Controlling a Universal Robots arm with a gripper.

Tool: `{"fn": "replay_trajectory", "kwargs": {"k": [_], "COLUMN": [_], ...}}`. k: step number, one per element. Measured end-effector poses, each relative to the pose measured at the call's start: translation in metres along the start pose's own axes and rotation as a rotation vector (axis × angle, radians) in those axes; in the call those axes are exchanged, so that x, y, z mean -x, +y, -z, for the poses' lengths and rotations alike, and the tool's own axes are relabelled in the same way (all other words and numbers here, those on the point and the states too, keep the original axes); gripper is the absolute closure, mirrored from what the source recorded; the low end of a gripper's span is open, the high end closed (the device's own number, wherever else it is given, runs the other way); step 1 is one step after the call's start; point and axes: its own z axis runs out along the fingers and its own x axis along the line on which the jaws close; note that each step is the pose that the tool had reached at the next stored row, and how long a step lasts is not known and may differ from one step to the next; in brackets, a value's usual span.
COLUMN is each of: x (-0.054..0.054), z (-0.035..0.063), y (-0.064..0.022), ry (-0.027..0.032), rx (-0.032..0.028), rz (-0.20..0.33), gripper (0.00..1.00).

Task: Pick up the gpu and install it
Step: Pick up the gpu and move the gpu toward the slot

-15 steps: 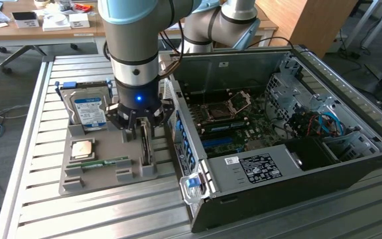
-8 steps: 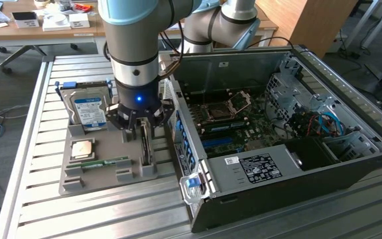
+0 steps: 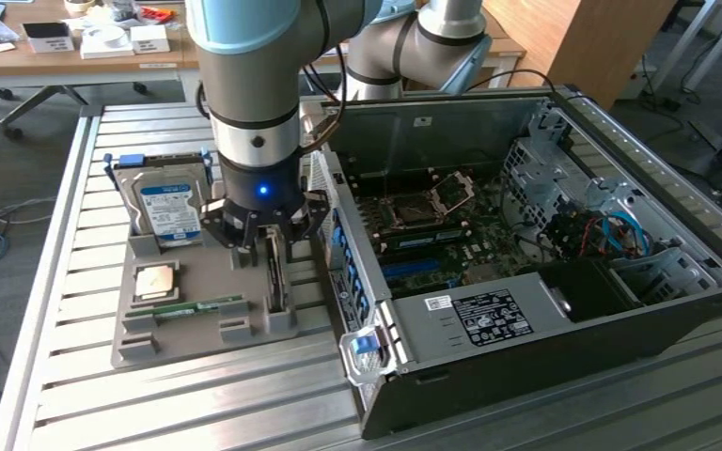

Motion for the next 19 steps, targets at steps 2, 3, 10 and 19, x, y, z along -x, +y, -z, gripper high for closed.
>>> {"fn": "replay_trajectory", "kwargs": {"k": [2, 3, 10, 19], "x": [0.0000, -0.0001, -0.0005, -0.0006], "z": [-0.0020, -0.0030, -0.0059, -0.0070], "y": [-0.0001, -0.0001, 0.0039, 0.0052], "ry": [0.0000, 0.0000, 0.0001, 0.0001], "rx": [0.0000, 0.0000, -0.0001, -0.0001], "rz": [0.000, 0.000, 0.000, 0.000], "gripper": [0.53, 0.53, 0.53, 0.53]}}
